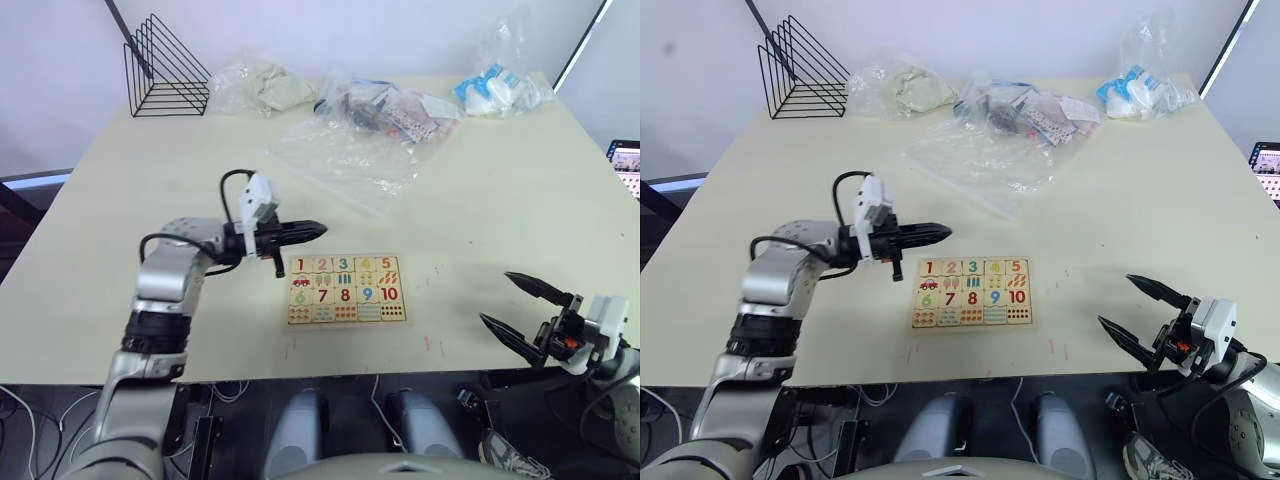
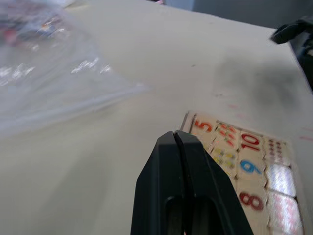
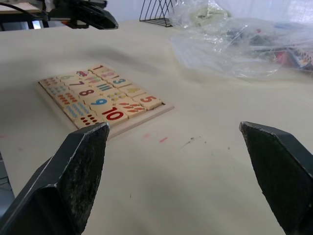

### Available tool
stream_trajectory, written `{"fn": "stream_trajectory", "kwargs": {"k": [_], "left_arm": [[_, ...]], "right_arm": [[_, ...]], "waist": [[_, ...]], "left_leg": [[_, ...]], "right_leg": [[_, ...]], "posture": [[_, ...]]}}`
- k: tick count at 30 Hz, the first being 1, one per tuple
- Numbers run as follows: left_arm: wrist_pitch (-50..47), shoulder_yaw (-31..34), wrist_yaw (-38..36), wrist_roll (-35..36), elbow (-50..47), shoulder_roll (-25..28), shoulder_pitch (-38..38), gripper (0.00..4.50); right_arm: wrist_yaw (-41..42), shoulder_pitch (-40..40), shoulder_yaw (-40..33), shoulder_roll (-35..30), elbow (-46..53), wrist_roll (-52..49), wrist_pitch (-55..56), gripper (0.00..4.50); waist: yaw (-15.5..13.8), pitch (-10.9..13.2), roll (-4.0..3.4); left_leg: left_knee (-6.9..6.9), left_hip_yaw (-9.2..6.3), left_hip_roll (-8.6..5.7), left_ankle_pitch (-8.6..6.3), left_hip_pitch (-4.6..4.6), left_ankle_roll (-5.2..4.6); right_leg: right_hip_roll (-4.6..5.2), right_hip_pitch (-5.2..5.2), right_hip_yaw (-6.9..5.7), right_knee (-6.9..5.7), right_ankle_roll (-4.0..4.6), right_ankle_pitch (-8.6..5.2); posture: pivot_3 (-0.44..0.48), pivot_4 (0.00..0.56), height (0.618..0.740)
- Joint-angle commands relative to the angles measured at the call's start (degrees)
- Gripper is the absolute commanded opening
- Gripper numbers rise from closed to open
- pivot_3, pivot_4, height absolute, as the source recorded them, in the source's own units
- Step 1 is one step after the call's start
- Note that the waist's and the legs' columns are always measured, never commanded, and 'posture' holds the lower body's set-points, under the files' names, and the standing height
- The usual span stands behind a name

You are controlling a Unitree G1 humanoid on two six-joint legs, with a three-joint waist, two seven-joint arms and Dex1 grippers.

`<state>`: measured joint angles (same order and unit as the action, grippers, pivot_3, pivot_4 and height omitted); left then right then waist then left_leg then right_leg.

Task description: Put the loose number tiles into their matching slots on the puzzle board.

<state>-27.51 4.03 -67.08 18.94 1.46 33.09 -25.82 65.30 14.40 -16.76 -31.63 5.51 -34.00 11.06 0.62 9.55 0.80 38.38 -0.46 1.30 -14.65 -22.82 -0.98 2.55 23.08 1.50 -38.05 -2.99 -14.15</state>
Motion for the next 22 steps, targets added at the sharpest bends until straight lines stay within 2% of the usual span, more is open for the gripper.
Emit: {"fn": "stream_trajectory", "kwargs": {"k": [1,3,6,8,9,10,13,14,15,22], "left_arm": [[0.1,5.4,3.1,3.2,-4.9,1.7,4.9,0.04],[0.1,7.7,5.5,3.8,-7.1,2.1,8.9,0.04],[0.3,12.4,9.6,4.4,-10.7,2.3,15.7,0.86],[0.4,15.3,12.1,5.0,-13.4,2.2,20.6,1.77],[1.0,16.3,13.1,4.9,-14.5,2.0,22.7,1.86],[1.4,17.4,13.9,5.0,-15.6,1.7,24.9,2.39],[2.7,20.5,16.3,5.3,-18.4,0.9,30.8,3.49],[3.1,21.4,17.2,5.3,-19.0,0.6,32.5,4.09],[3.7,22.2,17.8,5.3,-19.5,0.3,34.1,4.38],[7.4,26.6,19.8,4.5,-19.9,-2.2,43.5,4.38]], "right_arm": [[0.6,-0.1,-1.9,-0.9,-0.1,-0.9,0.0,4.50],[1.3,0.1,-2.7,-1.4,-0.9,-1.3,-0.1,4.50],[1.1,0.3,-3.6,-1.9,-2.4,-1.1,0.0,4.50],[1.1,0.6,-4.3,-2.3,-3.9,-0.1,0.5,4.50],[1.4,0.8,-4.8,-2.5,-4.6,-0.3,0.3,4.50],[1.6,0.9,-5.2,-2.7,-5.2,-0.3,0.5,4.50],[2.2,0.8,-6.2,-3.4,-6.9,-0.1,0.6,4.50],[2.4,0.7,-6.4,-3.6,-7.4,0.1,0.7,4.50],[2.6,0.6,-6.5,-3.8,-8.0,0.2,0.5,4.50],[3.2,-1.4,-6.5,-4.9,-11.6,0.8,0.3,4.50]], "waist": [[0.0,0.0,0.00],[-0.1,0.0,0.00],[0.0,0.0,0.00],[-0.1,0.0,0.01],[0.0,0.0,0.01],[0.0,0.0,0.00],[0.0,0.0,0.00],[0.0,0.0,0.00],[0.0,0.0,0.00],[-0.1,0.0,0.00]], "left_leg": [[0.00,-0.02,0.01,0.00,0.01,0.00],[-0.01,-0.03,0.01,0.00,0.01,0.00],[-0.01,-0.02,0.02,0.00,0.02,0.00],[-0.01,-0.03,0.03,0.00,0.03,0.00],[-0.01,-0.02,0.03,0.00,0.04,0.00],[-0.02,-0.02,0.03,0.00,0.05,0.00],[-0.04,0.00,0.05,0.00,0.06,0.00],[-0.04,0.02,0.06,0.00,0.06,0.00],[-0.04,0.04,0.08,0.00,0.07,0.00],[-0.05,0.08,0.05,-0.01,0.08,0.00]], "right_leg": [[0.01,0.00,0.01,0.00,0.00,0.00],[0.03,0.00,0.02,0.01,0.00,0.00],[0.07,0.00,0.04,0.03,0.00,0.00],[0.10,0.00,0.03,0.03,0.00,0.00],[0.10,0.00,0.03,0.03,0.00,0.00],[0.11,-0.01,0.04,0.03,0.00,0.00],[0.14,-0.01,0.05,0.05,0.00,0.00],[0.14,-0.01,0.06,0.05,0.00,0.00],[0.15,-0.01,0.07,0.05,0.00,0.00],[0.15,-0.01,0.07,0.07,0.04,-0.02]], "posture": [[0.000,0.150,0.740],[0.000,0.150,0.740],[0.000,0.150,0.740],[0.000,0.150,0.740],[0.000,0.150,0.740],[0.000,0.150,0.740],[0.000,0.150,0.740],[0.000,0.150,0.740],[0.000,0.150,0.740],[0.000,0.150,0.740]]}}
